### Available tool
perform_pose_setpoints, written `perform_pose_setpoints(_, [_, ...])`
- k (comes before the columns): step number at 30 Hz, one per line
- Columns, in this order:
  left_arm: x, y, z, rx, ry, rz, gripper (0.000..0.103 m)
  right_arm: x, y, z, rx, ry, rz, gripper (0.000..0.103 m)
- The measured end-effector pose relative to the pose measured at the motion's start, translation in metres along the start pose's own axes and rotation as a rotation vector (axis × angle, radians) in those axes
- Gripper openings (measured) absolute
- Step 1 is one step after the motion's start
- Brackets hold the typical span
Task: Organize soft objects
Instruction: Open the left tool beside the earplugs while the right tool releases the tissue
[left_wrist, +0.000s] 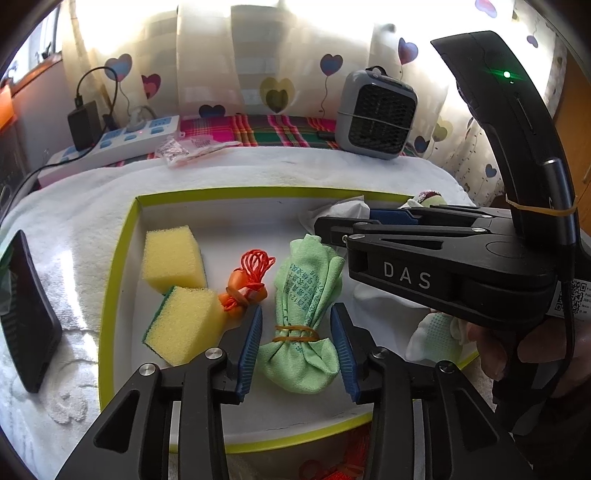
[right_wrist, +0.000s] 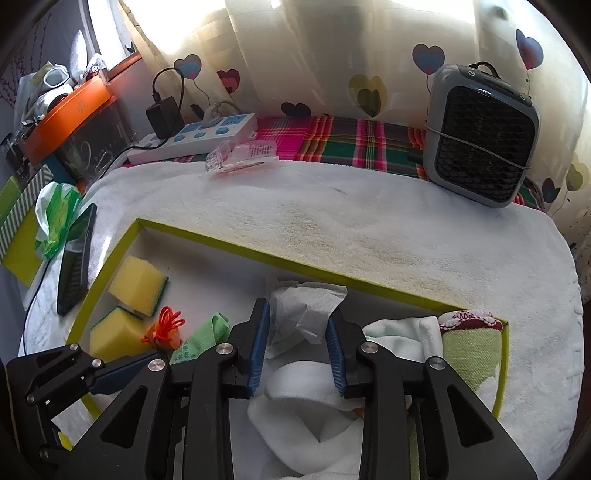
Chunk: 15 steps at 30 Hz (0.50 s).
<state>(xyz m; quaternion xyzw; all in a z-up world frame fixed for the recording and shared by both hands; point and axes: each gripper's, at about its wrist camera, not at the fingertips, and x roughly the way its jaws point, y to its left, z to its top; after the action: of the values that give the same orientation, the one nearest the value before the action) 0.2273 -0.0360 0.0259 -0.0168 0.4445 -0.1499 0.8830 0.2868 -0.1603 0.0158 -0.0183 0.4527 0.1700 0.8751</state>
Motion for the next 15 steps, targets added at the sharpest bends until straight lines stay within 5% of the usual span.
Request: perform_pose_setpoints(15, [-0.0040, -0.0026, -0.0016, -0.009, -0.008, 0.002, 0.043, -0.0058, 0.0042, 0.0013, -0.006, 0.014, -0.050, 0.042])
